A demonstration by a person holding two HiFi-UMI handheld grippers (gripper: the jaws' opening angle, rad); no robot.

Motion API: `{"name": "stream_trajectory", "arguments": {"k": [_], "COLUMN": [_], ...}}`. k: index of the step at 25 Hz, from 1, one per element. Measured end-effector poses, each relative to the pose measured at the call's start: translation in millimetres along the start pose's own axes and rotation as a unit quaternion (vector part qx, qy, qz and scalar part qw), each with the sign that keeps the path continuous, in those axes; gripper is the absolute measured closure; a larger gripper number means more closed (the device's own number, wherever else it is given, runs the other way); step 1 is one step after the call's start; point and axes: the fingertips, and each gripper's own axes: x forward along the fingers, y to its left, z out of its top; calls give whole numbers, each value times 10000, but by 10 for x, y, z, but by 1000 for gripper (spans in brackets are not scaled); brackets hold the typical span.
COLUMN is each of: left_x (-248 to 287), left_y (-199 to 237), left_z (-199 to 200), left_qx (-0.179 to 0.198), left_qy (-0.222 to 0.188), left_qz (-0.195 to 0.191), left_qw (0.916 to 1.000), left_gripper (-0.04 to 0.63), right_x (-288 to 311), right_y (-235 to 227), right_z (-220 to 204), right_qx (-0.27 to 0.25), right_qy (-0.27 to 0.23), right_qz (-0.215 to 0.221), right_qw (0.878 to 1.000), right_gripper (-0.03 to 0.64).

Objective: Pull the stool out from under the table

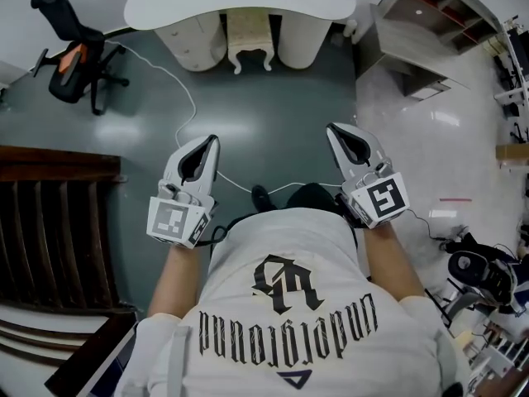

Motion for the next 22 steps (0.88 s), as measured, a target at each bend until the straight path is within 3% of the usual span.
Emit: {"name": "stream_trajectory", "arguments": {"k": [12, 22], "left_x": [-14, 362], "left_y": [414, 772], "left_z": [-2, -115], "left_qx": [70, 180], "left_qy": [33, 219], "left_qz": [164, 258], "left_qw": [9998, 9993], "left_gripper": [589, 589], "right_x": [509, 1089], "right_y": [15, -269], "right_z": [53, -12], "right_qx": [-31, 11], "right_qy": [-68, -109], "right_qz": [175, 404], "right_qw": [9998, 9991], "right_gripper": [617, 617]}}
